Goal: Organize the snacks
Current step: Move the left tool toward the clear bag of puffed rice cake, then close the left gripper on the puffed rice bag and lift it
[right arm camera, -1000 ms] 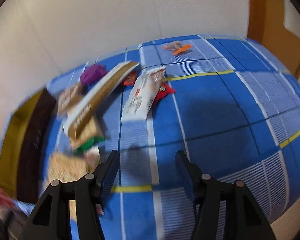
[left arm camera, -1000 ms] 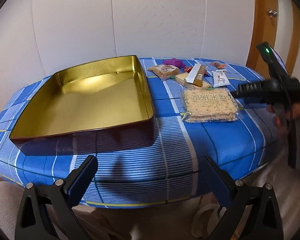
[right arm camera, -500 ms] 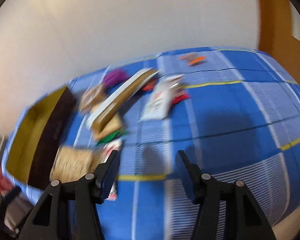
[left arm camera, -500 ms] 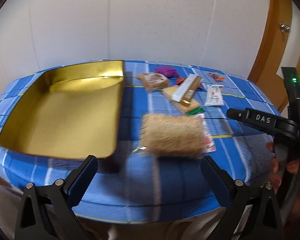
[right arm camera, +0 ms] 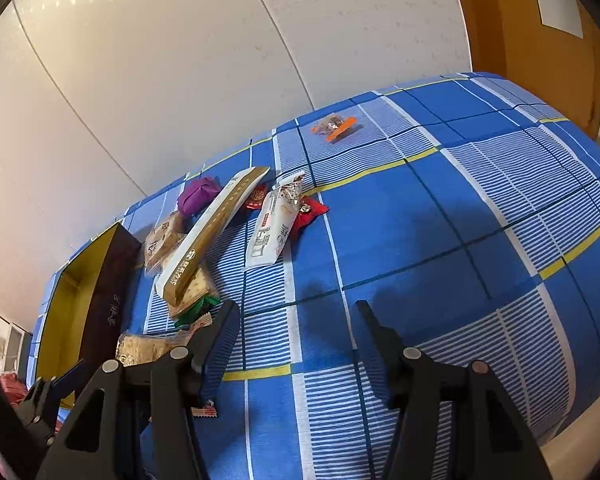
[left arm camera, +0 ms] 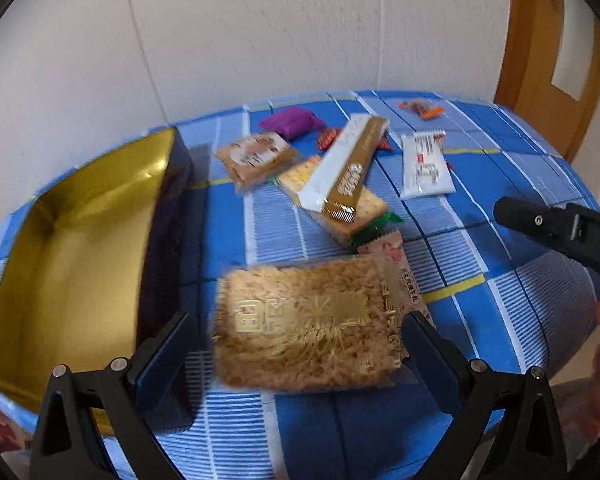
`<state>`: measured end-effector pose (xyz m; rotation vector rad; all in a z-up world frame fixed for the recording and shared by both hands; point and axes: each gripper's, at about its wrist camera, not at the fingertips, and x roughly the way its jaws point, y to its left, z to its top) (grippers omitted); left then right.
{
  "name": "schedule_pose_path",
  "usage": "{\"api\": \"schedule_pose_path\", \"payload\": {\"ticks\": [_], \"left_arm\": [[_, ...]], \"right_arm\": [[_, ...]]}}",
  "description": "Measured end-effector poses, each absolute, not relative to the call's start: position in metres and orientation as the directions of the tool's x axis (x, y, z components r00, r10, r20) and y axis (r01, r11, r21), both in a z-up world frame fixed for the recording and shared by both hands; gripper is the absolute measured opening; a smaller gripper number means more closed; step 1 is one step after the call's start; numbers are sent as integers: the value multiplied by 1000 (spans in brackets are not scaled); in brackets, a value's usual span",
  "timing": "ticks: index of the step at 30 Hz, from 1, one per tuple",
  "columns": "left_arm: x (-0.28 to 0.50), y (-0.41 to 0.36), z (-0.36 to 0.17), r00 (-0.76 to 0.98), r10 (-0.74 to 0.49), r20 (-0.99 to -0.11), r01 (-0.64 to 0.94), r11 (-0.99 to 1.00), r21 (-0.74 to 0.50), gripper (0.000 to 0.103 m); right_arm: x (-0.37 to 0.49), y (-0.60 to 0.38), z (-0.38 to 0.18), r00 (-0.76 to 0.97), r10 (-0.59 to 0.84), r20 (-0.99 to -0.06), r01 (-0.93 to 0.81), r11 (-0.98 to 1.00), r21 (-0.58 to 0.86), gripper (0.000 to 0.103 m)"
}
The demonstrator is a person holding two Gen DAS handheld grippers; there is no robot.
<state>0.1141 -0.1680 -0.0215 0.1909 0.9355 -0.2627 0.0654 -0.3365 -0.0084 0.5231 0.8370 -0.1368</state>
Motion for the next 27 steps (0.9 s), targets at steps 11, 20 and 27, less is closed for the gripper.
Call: {"api": "schedule_pose_path", "payload": {"ticks": [11,20,27], "left_arm": [[106,-177,-29,574,-192,-796,382,923,52,77],[91,-178,-24,585,-248,-772,427,904,33,66],[97,-159,-25,587,-176,-790,274,962,-11,88]], "right_arm": [[70,-330,-12,651,116,-750,291,874,388,59],[74,-325,-18,622,123,-773,284,885,369,59],[75,-324,-18,619,130,-774,282,884,373,59]]}}
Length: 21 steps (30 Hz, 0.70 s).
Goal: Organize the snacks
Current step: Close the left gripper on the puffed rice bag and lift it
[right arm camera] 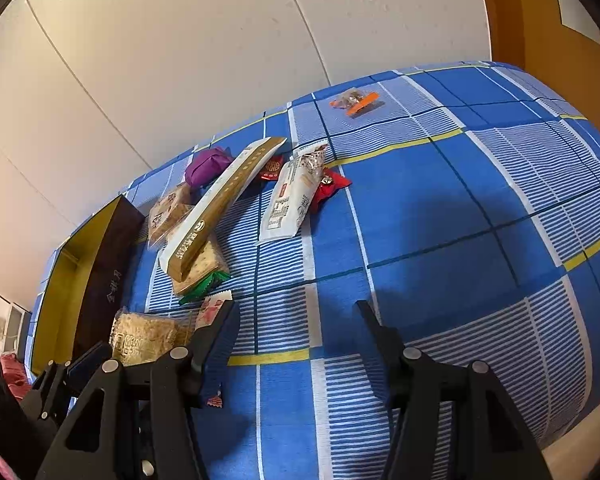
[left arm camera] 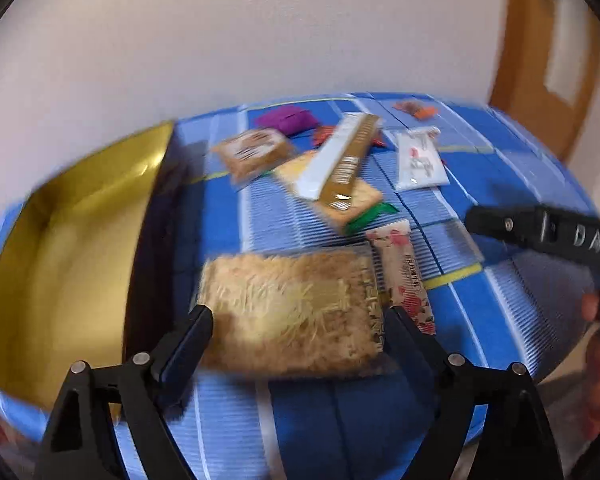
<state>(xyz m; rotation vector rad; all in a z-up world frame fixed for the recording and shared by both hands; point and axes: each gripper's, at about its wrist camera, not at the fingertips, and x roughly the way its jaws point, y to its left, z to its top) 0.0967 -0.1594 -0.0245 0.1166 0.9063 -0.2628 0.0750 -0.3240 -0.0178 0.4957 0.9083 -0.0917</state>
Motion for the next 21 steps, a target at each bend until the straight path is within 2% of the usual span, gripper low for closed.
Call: {"api": "schedule_pose_path", "payload": {"ticks": [3,6,11,17,18,20,21], "left_arm": [[89,-154,-22,574,-208,-792,232,969,-86,89],[93,-162,-23,543,-175,-821,211,975,-68,92],[103,-164,-19,495,-210,-843,152,976,-153,92],[129,-173,-24,538,-163,-827,178,981,-77,91],[132,-172,-23,547,-156,-822,179,982,-67,87],[130,-166,-21,572,-127,-810,165,985,-38,52],[127,-162,-20,574,-132,-808,166,985,-43,51]], "right_arm": [[75,-325,-18,619,122,-776,291,882,370,59],[75,-328,-20,618,146,-772,296,867,401,59],[75,-327,-19,618,132,-775,299,872,387,59],[75,-330,-21,612,122,-781,314,869,382,59],[75,-331,-22,609,120,-784,317,869,379,59],[74,-332,-23,605,124,-787,320,866,383,59],[74,-333,-24,604,130,-787,318,865,388,59]]}}
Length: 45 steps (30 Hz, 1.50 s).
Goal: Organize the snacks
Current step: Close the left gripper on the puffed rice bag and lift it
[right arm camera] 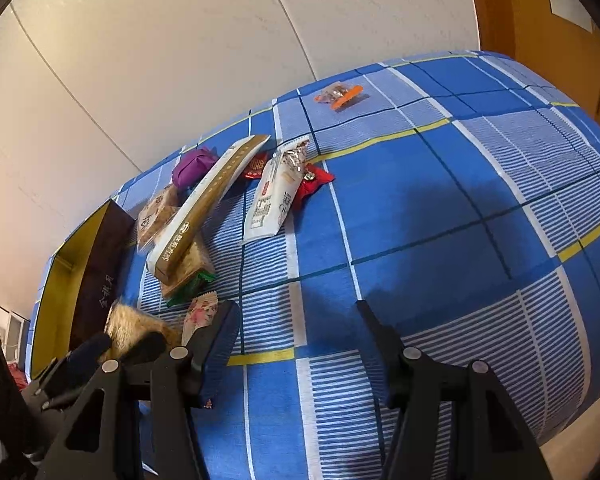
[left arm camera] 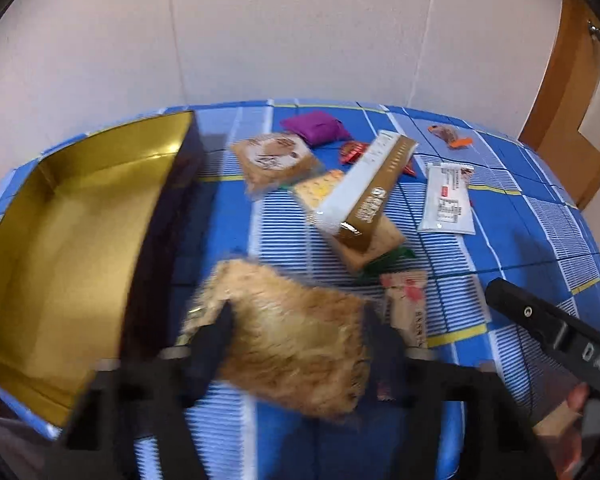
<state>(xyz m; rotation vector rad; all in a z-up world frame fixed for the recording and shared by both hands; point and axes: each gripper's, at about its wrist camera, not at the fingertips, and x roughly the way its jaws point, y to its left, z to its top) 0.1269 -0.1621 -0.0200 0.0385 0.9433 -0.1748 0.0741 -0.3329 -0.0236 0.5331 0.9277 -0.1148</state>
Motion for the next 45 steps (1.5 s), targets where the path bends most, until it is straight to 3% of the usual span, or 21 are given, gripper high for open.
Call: {"api": "schedule_pose_path", "payload": {"ticks": [3,5,12,18,22,24,26,30,36,39,45], "left_arm": [[108,-152,-20,581,-159,-798,176,982,-68,59],[91,-148,-18,618,-115,-778,145,989,-31,75],[57,-130,-9,701,-58,-711,75,997,-8,75],[50,-125,-7,728,-57,-683,86,996,9,77],[49,-128,-9,731,-48,-681,117,992,55,79],[52,-128,-11,716,-71,-695,126,992,29,81],[55,-127,-10,698,-118,-707,138,990,-30,84],[76,-140,-9,639,-157,-753,129,987,-96,84],[120,-164,-19,466,-145,-873,32,989,-147,84],[137,-164,-22,406,-133,-904,-42,986,-163,91],[174,-166,-31,278,-115,-954,-138,978,-158,92]], "right_arm": [[76,-330,-27,587,155,-794,302,869,393,59],[79,-321,-29,573,175,-800,272,881,388,59],[93,-282,-31,536,197,-821,159,931,327,60],[103,-255,-32,521,142,-842,89,972,218,61],[105,-237,-35,509,39,-860,37,997,66,56],[104,-238,-36,513,-66,-856,58,997,-43,57],[103,-253,-37,501,-75,-862,114,993,-20,57],[98,-284,-38,494,-87,-865,212,977,23,38],[97,-295,-38,509,-45,-860,223,971,82,36],[96,-295,-38,509,-39,-860,226,970,90,36],[94,-295,-35,508,-37,-860,228,969,93,36]]}}
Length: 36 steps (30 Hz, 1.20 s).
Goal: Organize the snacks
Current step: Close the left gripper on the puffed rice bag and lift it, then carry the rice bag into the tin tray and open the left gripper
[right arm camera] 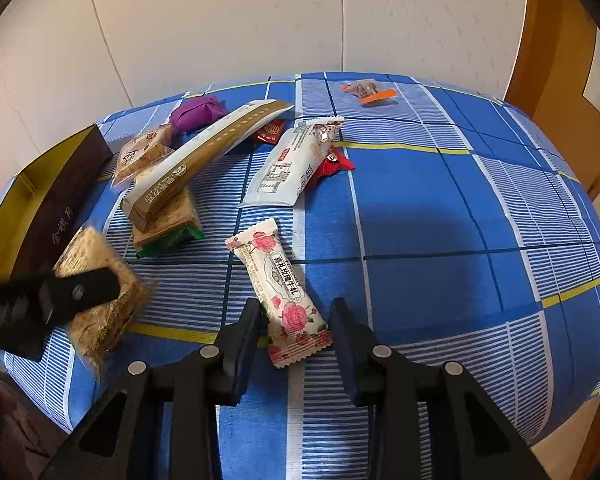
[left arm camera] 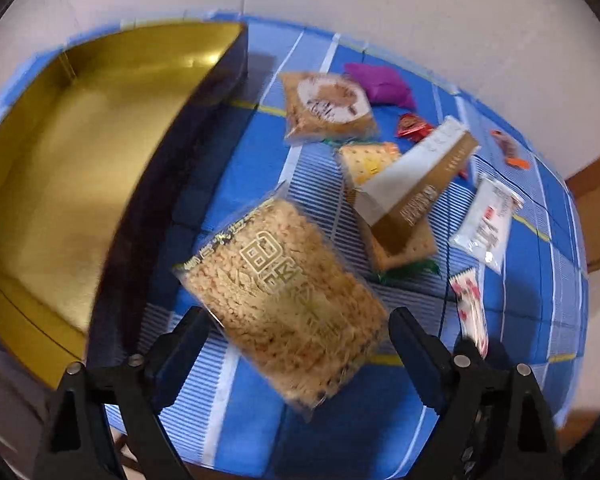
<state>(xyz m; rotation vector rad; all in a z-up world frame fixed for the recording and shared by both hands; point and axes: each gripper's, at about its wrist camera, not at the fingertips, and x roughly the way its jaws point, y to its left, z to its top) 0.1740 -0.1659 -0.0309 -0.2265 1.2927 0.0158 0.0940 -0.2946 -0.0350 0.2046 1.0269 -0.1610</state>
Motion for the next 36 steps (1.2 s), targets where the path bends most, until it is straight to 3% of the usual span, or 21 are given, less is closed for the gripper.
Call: {"api": "schedule_pose_path", "payload": {"ticks": [6,11,17,21,24,32,36], "left_arm": [[189,-179,-36,309,-94,-947,-40,993,-112,93],[173,-185,-31,394,-115,-912,84,992,-89,88],[161,-174,-31,356,-151,-922,127,985,-113,88],[166,-178,-31,361,-96,-928,108,992,-60,93],[171,-187,-40,366,-53,-929,122,992,-9,90],[143,-165,-36,477,-146,-867,182,981,-65,81],[125,-147,-30,479,-251,-841,219,962,-163,81]], "right_arm": [[92,-299,-35,515,-10,-857,235,963,130,36],[91,-302,-35,520,9,-854,241,958,157,36],[91,-304,-34,521,18,-853,249,953,172,36],[92,-301,-34,517,3,-856,249,956,154,36],[92,-301,-34,519,2,-855,247,957,152,36],[89,-304,-33,528,9,-849,254,952,169,34],[89,-307,-32,537,21,-843,265,945,192,33]]}}
